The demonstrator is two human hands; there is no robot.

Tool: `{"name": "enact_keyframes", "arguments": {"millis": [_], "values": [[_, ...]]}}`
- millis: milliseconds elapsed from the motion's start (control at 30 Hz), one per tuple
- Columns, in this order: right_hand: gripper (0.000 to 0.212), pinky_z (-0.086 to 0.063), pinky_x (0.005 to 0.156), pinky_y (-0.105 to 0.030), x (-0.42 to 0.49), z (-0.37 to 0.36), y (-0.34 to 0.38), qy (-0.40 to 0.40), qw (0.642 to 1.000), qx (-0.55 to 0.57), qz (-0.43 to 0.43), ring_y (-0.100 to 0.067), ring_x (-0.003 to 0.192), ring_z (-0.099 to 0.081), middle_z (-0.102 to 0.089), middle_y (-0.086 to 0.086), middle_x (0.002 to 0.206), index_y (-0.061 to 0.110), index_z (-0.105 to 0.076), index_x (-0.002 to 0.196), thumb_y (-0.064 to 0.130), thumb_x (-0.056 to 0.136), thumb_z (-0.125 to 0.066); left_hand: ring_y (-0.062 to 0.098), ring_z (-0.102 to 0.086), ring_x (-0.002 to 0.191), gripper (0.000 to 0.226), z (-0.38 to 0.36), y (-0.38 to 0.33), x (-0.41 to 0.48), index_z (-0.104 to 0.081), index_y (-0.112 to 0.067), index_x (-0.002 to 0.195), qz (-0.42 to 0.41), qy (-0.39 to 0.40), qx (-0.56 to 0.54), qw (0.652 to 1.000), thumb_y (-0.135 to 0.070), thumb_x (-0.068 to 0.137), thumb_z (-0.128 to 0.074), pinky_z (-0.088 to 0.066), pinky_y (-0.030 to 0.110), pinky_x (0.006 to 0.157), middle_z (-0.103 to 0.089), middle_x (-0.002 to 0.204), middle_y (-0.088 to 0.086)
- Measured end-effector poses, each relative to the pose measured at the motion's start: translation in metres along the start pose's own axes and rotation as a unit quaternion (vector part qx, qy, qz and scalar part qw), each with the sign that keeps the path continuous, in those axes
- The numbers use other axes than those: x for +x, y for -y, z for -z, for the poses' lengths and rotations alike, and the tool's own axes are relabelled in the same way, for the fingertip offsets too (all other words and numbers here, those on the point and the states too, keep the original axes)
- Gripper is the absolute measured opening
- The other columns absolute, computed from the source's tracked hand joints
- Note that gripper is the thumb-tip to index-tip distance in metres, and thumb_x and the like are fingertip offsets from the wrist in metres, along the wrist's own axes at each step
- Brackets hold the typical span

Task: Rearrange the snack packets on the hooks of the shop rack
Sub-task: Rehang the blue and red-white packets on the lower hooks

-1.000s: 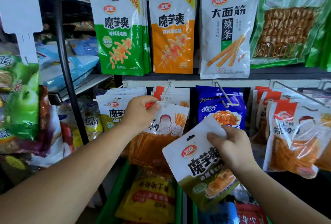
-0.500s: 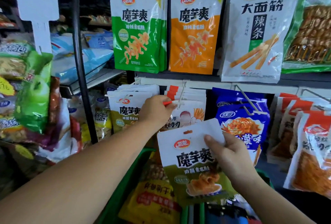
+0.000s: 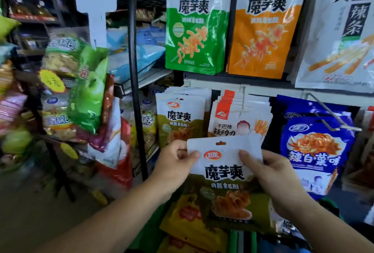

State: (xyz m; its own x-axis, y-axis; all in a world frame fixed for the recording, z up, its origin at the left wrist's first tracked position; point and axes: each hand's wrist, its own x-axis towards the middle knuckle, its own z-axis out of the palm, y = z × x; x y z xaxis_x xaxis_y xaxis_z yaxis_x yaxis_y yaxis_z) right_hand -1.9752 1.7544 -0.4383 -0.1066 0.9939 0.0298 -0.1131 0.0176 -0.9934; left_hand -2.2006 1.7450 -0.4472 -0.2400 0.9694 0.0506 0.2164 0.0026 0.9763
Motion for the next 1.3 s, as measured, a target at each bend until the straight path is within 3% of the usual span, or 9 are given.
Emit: {"name": "enact_keyframes", "arguments": {"millis": [100, 200, 333, 533, 733, 867, 1033, 1167, 1300], "values": [[0.021, -0.063, 0.088, -0.051, 0.005, -0.027, 0.003, 0.017, 1.000, 0.026, -0.006, -0.034, 0.094, -0.080, -0.082, -0.015, 0.104, 0.006, -0.075, 0.114, 0.016, 0.097, -0.069, 0.012, -0.074, 0.089, 0.013, 0.023, -0.008, 0.009, -0.067, -0.017, 0.110, -0.031, -0.027, 0.006, 0.999, -0.021, 0.097, -0.070, -0.060, 0.019, 0.065, -0.077, 0.101, -0.002], [0.024, -0.065, 0.084, -0.050, 0.018, -0.059, 0.010, 0.032, 0.999, 0.043, -0.008, -0.033, 0.095, -0.080, -0.082, -0.013, 0.105, 0.008, -0.070, 0.121, 0.017, 0.099, -0.067, 0.016, -0.074, 0.096, 0.016, 0.045, -0.011, 0.026, -0.067, -0.018, 0.109, -0.059, -0.054, 0.054, 0.995, -0.021, 0.094, -0.073, -0.063, 0.036, 0.085, -0.077, 0.100, -0.005], [0.023, -0.061, 0.094, -0.053, 0.043, -0.099, 0.021, 0.053, 0.999, 0.011, 0.001, -0.031, 0.096, -0.080, -0.082, -0.011, 0.104, 0.010, -0.071, 0.120, 0.024, 0.104, -0.061, 0.015, -0.066, 0.110, 0.041, 0.067, -0.015, 0.043, -0.058, -0.027, 0.118, -0.150, -0.143, 0.117, 0.971, -0.014, 0.086, -0.080, -0.054, 0.030, 0.094, -0.065, 0.116, -0.005], [0.026, -0.061, 0.075, -0.040, 0.078, -0.140, 0.035, 0.059, 0.989, -0.121, 0.063, -0.023, 0.081, -0.076, -0.080, 0.005, 0.081, 0.020, -0.076, 0.105, 0.042, 0.103, -0.061, 0.006, -0.044, 0.140, 0.049, 0.075, -0.006, 0.037, -0.059, -0.022, 0.140, -0.272, -0.083, 0.290, 0.914, -0.032, 0.093, -0.067, -0.039, 0.028, 0.117, -0.048, 0.149, -0.011], [0.024, -0.064, 0.088, -0.046, 0.101, -0.155, 0.040, 0.061, 0.990, -0.114, 0.063, -0.020, 0.094, -0.079, -0.082, 0.001, 0.105, 0.024, -0.072, 0.120, 0.037, 0.103, -0.063, 0.007, -0.028, 0.150, 0.054, 0.080, -0.001, 0.051, -0.048, -0.026, 0.152, -0.269, -0.098, 0.318, 0.904, -0.029, 0.099, -0.061, -0.019, 0.014, 0.115, -0.034, 0.164, -0.010], [0.077, -0.057, 0.101, -0.050, 0.112, -0.164, 0.036, 0.048, 0.989, -0.130, 0.041, -0.029, 0.120, -0.068, -0.067, -0.005, 0.139, 0.025, -0.058, 0.144, 0.069, 0.081, -0.063, 0.012, -0.026, 0.153, 0.057, 0.079, 0.002, 0.059, -0.044, -0.031, 0.155, -0.279, -0.074, 0.316, 0.904, -0.031, 0.100, -0.058, -0.034, 0.030, 0.119, -0.026, 0.167, -0.009], [0.063, -0.044, 0.113, -0.050, 0.130, -0.159, 0.031, 0.002, 0.988, -0.147, 0.057, -0.031, 0.140, -0.050, -0.052, -0.006, 0.156, 0.020, -0.048, 0.154, 0.051, 0.100, -0.059, 0.010, -0.024, 0.154, 0.059, 0.077, 0.001, 0.073, -0.038, -0.035, 0.157, -0.288, -0.034, 0.324, 0.901, -0.034, 0.101, -0.055, -0.030, 0.021, 0.113, -0.019, 0.170, -0.011], [0.059, -0.052, 0.105, -0.049, 0.141, -0.154, 0.024, -0.042, 0.981, -0.181, 0.047, -0.032, 0.127, -0.060, -0.064, -0.005, 0.140, 0.016, -0.060, 0.141, 0.055, 0.097, -0.061, 0.012, -0.022, 0.156, 0.062, 0.072, 0.005, 0.083, -0.032, -0.033, 0.160, -0.268, 0.005, 0.351, 0.897, -0.038, 0.103, -0.054, -0.035, 0.024, 0.114, -0.015, 0.171, -0.012], [0.039, -0.049, 0.066, -0.034, 0.127, -0.131, 0.025, -0.071, 0.952, -0.281, 0.100, -0.023, 0.072, -0.062, -0.063, -0.003, 0.076, 0.009, -0.064, 0.082, 0.044, 0.098, -0.066, 0.017, -0.020, 0.157, 0.064, 0.065, 0.020, 0.089, -0.025, -0.038, 0.161, -0.228, 0.052, 0.361, 0.903, -0.043, 0.103, -0.052, -0.036, 0.033, 0.117, -0.008, 0.173, -0.010]]}}
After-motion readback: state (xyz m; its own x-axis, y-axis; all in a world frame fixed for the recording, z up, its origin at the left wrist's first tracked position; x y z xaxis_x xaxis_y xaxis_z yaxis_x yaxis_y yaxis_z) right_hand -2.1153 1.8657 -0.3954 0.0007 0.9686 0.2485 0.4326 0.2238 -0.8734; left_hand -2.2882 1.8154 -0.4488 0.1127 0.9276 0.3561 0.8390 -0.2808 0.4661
